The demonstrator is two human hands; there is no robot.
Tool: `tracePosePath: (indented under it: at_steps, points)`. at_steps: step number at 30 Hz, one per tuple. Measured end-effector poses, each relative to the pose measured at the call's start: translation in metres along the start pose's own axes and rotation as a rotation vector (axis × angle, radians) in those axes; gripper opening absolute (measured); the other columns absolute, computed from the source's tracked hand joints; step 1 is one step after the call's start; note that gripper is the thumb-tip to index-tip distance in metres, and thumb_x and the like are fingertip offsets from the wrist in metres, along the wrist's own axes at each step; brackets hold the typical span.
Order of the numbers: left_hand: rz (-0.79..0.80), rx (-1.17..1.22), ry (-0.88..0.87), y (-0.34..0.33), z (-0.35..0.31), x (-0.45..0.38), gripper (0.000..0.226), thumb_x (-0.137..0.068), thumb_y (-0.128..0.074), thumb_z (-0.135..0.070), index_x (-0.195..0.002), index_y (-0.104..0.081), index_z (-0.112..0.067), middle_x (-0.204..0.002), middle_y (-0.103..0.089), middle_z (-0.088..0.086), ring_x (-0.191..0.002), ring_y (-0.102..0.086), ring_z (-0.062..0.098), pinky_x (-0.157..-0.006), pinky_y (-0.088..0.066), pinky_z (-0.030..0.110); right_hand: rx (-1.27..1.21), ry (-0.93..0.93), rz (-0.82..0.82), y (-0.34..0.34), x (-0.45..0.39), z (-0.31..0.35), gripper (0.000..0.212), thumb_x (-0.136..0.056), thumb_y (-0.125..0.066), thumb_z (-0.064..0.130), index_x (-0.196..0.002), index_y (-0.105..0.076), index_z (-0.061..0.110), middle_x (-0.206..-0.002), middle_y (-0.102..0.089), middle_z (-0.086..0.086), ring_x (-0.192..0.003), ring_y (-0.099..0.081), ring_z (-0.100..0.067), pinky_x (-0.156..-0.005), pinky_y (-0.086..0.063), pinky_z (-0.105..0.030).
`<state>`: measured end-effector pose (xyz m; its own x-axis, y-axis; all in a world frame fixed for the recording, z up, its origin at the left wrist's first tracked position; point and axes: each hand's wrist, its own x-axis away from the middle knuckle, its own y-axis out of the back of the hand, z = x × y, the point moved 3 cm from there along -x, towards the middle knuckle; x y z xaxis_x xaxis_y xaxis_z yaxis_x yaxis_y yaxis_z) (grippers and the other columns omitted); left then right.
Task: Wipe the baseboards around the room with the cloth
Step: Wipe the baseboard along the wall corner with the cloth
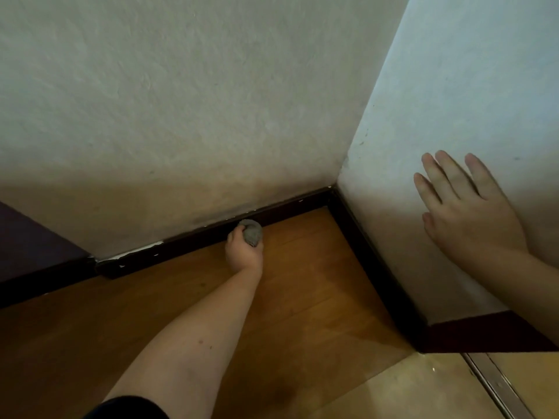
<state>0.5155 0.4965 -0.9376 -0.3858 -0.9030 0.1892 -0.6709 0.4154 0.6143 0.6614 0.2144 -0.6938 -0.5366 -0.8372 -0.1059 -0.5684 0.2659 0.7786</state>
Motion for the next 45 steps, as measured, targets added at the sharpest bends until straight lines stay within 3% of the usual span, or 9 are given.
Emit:
tracePosePath:
  at_steps: [5,12,17,23,26,32,36,41,45]
  points:
    - [0.219,-0.046,-0.213,-0.023,-0.026,-0.003,0.057,-0.088,-0.074,-0.021,-0.14,-0.055,-0.012,-0.143,-0.052,0.009,-0.128,-0.051,0.028,-0.104,-0.039,0.029,0.102,-0.004,0.026,-0.01,-0.001,0.002,0.067,-0.093,-0.023,0.026,-0.151,-0.029,-0.006,-0.16,-0.014,-0.03,-0.151,-0.013,-0.043,-0.121,0.009,-0.053]
    - [0.213,-0.051,-0.264,-0.056,-0.057,-0.002,0.055,-0.085,-0.076,-0.019,-0.137,-0.058,-0.01,-0.135,-0.057,0.012,-0.123,-0.054,0.031,-0.103,-0.042,0.033,0.286,0.01,0.101,-0.017,-0.001,0.004,0.069,-0.093,0.002,0.027,-0.155,0.008,-0.002,-0.159,0.017,-0.032,-0.15,0.011,-0.044,-0.113,0.022,-0.059]
    - [0.226,-0.062,-0.252,-0.084,-0.075,0.001,0.055,-0.085,-0.076,-0.022,-0.137,-0.058,-0.013,-0.136,-0.057,0.01,-0.123,-0.054,0.03,-0.102,-0.042,0.032,0.313,0.016,0.066,-0.021,-0.002,0.005,0.066,-0.096,-0.001,0.025,-0.157,0.0,-0.001,-0.162,0.007,-0.03,-0.151,0.001,-0.044,-0.119,0.009,-0.059]
    - [0.264,-0.112,-0.299,-0.108,-0.094,-0.001,0.057,-0.082,-0.078,-0.025,-0.136,-0.06,-0.016,-0.136,-0.058,0.01,-0.121,-0.055,0.03,-0.095,-0.042,0.027,0.279,-0.003,0.062,-0.02,-0.003,0.005,0.07,-0.097,0.002,0.037,-0.157,-0.004,0.0,-0.162,0.006,-0.029,-0.151,0.004,-0.043,-0.115,0.02,-0.059]
    - [0.335,-0.103,-0.328,-0.122,-0.107,-0.002,0.059,-0.082,-0.079,-0.022,-0.137,-0.059,-0.016,-0.138,-0.057,0.01,-0.124,-0.054,0.029,-0.099,-0.04,0.026,0.239,-0.01,0.049,-0.016,-0.004,0.005,0.071,-0.098,0.003,0.039,-0.158,-0.009,0.002,-0.163,0.001,-0.027,-0.152,0.002,-0.04,-0.117,0.017,-0.056]
    - [0.433,-0.154,-0.346,-0.135,-0.126,-0.013,0.057,-0.081,-0.079,-0.022,-0.135,-0.06,-0.017,-0.134,-0.06,0.012,-0.123,-0.055,0.033,-0.102,-0.043,0.033,0.202,-0.06,0.051,-0.012,-0.006,0.008,0.075,-0.099,0.005,0.049,-0.157,-0.003,0.001,-0.163,0.008,-0.028,-0.151,0.01,-0.041,-0.114,0.023,-0.057]
    - [0.62,-0.224,-0.391,-0.13,-0.122,-0.009,0.058,-0.081,-0.081,-0.021,-0.135,-0.06,-0.017,-0.134,-0.061,0.01,-0.123,-0.057,0.029,-0.095,-0.04,0.023,0.208,-0.067,0.051,-0.016,-0.005,0.009,0.076,-0.099,0.004,0.05,-0.158,-0.006,0.002,-0.163,0.008,-0.028,-0.151,0.01,-0.042,-0.114,0.022,-0.058]
    - [0.959,-0.43,-0.644,-0.118,-0.098,0.052,0.059,-0.076,-0.085,-0.023,-0.131,-0.064,-0.017,-0.129,-0.066,0.008,-0.118,-0.06,0.022,-0.091,-0.042,0.02,0.212,-0.078,0.077,-0.019,-0.005,0.01,0.073,-0.101,0.002,0.05,-0.159,-0.005,0.006,-0.162,0.012,-0.029,-0.149,0.014,-0.044,-0.112,0.024,-0.061]
    - [0.823,-0.273,-0.644,-0.085,-0.069,0.065,0.051,-0.078,-0.084,-0.025,-0.125,-0.067,-0.013,-0.125,-0.067,0.009,-0.116,-0.06,0.026,-0.09,-0.04,0.023,0.213,-0.065,0.108,-0.022,-0.004,0.012,0.079,-0.094,0.008,0.048,-0.159,-0.007,0.007,-0.161,0.014,-0.029,-0.149,0.015,-0.044,-0.113,0.022,-0.062]
